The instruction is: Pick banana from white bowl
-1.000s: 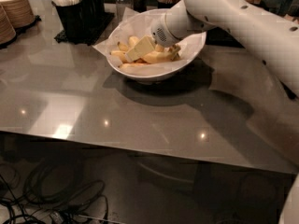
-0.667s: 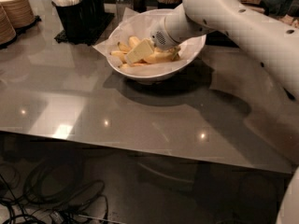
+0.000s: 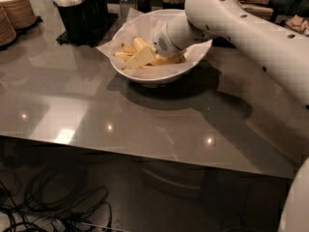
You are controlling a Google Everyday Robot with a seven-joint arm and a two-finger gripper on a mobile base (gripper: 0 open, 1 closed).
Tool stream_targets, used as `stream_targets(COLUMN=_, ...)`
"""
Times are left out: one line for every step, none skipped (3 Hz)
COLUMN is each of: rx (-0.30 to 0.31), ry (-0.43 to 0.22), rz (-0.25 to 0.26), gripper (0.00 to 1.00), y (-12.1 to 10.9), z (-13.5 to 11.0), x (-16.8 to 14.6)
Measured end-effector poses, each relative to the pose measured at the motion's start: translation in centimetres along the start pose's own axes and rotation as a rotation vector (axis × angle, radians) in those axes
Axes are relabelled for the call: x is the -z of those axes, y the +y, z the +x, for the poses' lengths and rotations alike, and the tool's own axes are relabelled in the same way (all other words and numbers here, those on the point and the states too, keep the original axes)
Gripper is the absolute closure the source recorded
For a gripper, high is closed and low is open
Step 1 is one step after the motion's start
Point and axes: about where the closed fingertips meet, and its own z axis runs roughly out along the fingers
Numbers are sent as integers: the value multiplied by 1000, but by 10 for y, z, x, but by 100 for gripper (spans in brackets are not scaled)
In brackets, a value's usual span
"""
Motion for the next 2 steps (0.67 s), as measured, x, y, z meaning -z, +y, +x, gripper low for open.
stream_targets(rx=-4, ry=1, rz=-5, gripper=45, y=0, z=2, x=-1)
stream_targets(rx=-11, ry=0, rz=-6, gripper=68, y=-3, z=5, x=1)
